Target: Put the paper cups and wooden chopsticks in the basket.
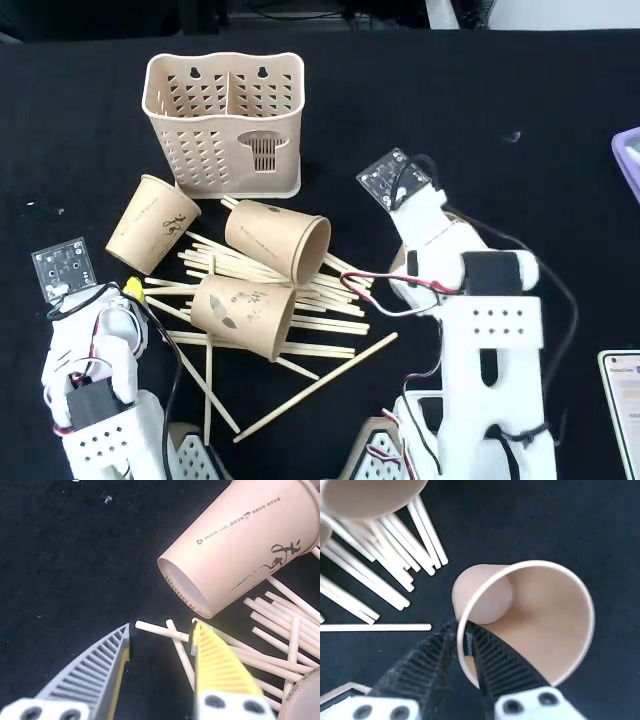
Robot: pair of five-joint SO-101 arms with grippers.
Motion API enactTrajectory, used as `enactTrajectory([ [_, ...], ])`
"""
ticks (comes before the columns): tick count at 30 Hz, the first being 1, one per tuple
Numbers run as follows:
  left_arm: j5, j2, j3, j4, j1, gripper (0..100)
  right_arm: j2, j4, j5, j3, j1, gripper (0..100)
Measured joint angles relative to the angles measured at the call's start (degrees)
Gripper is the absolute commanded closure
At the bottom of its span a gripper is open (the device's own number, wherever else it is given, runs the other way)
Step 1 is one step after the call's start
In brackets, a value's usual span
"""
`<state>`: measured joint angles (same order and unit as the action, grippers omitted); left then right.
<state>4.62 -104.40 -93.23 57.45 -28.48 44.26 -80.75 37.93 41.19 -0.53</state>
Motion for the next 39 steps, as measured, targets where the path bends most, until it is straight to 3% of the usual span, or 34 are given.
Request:
enactTrajectory([
  [9, 0.0, 0.0, 0.0, 0.0, 0.0, 80, -0.3, 2.5, 0.0, 5.3, 0.0, 98.2],
  [14, 0.0, 0.0, 0.0, 0.0, 0.0, 80, -0.3, 2.5, 0.0, 7.6, 0.0, 86.2],
  [16, 0.0, 0.0, 0.0, 0.0, 0.0, 80, -0.3, 2.5, 0.0, 8.0, 0.0, 87.9],
  [19, 0.0, 0.0, 0.0, 0.0, 0.0, 80, -0.3, 2.5, 0.0, 8.0, 0.0, 98.8],
  [25, 0.0, 0.0, 0.0, 0.0, 0.0, 80, -0.3, 2.5, 0.0, 7.6, 0.0, 98.8],
  [31, 0.0, 0.0, 0.0, 0.0, 0.0, 80, 0.9, -4.4, -0.8, -9.0, 0.0, 98.8],
  [36, 0.0, 0.0, 0.0, 0.0, 0.0, 80, 2.1, -6.2, -8.5, -30.9, 0.2, 98.8],
  [39, 0.0, 0.0, 0.0, 0.0, 0.0, 80, 2.1, -4.1, -12.2, -37.8, 5.0, 98.8],
])
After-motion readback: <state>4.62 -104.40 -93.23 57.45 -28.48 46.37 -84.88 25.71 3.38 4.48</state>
